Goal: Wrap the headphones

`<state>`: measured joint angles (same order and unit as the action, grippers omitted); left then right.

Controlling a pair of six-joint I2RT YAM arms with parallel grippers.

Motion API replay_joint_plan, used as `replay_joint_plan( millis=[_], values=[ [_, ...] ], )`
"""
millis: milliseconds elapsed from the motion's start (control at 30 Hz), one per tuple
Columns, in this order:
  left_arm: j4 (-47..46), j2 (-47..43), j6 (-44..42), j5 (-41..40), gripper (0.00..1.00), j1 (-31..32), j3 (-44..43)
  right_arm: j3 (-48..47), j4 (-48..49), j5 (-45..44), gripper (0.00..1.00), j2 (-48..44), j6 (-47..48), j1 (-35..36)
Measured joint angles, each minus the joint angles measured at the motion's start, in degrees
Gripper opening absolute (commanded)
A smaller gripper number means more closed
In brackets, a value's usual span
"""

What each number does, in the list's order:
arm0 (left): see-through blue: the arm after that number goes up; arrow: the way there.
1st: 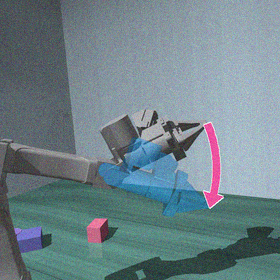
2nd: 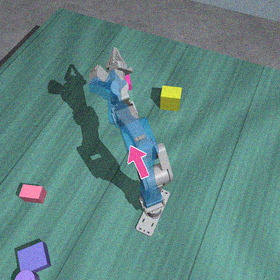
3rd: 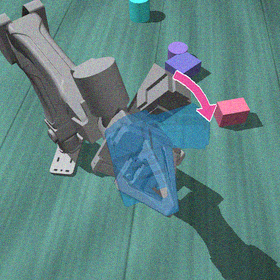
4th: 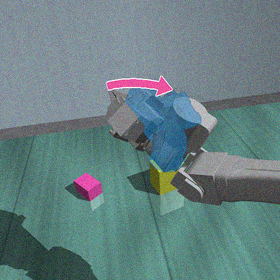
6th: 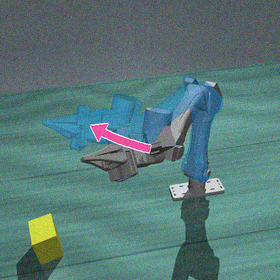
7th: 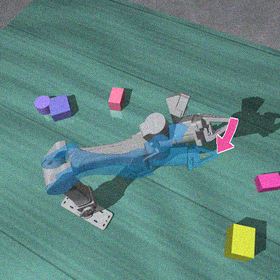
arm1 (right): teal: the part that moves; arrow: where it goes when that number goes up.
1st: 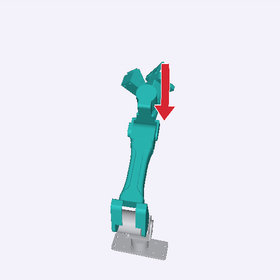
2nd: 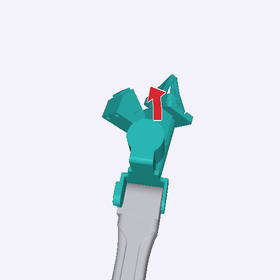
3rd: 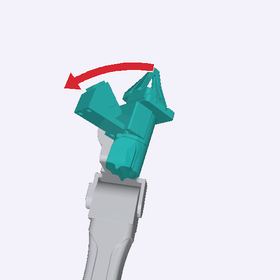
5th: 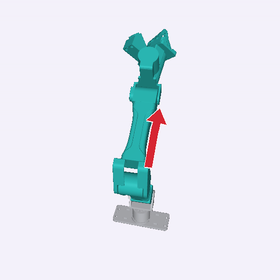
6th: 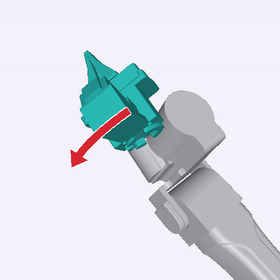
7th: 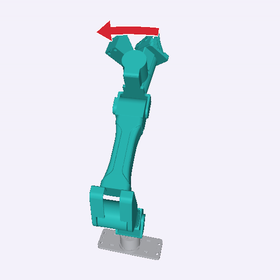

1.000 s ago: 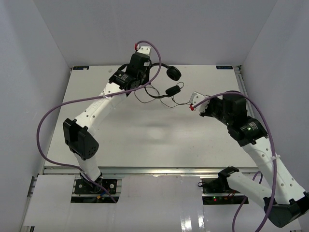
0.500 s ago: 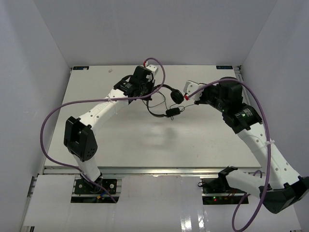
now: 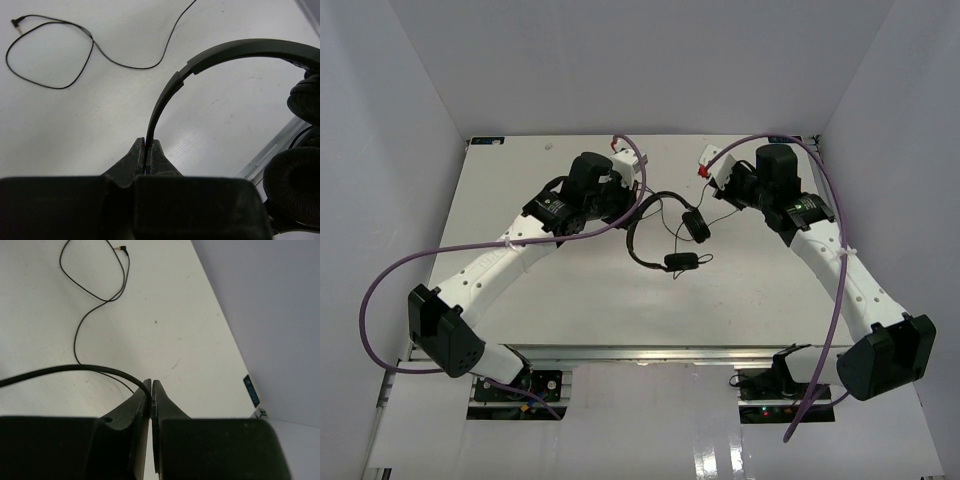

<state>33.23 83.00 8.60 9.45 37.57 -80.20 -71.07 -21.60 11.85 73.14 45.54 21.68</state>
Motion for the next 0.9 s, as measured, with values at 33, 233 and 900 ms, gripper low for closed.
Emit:
replay_joint_plan(
  millis=[33, 233, 900],
  values=[
    [-0.6, -0.6, 0.3, 1.0, 0.0, 0.2, 0.2, 0.0, 0.0, 1.3, 0.08, 0.8, -1.5, -0.6],
    [-2.7, -2.2, 1.9, 5.6, 0.0, 1.2, 2.0, -1.7, -0.6, 8.5, 0.08, 4.9, -8.3, -4.8],
    [-6.3, -1.5, 7.6, 13.2, 0.0, 2.1, -2.1, 3.3, 0.0, 35.6, 0.08, 7.2, -20.4, -10.8]
  ],
)
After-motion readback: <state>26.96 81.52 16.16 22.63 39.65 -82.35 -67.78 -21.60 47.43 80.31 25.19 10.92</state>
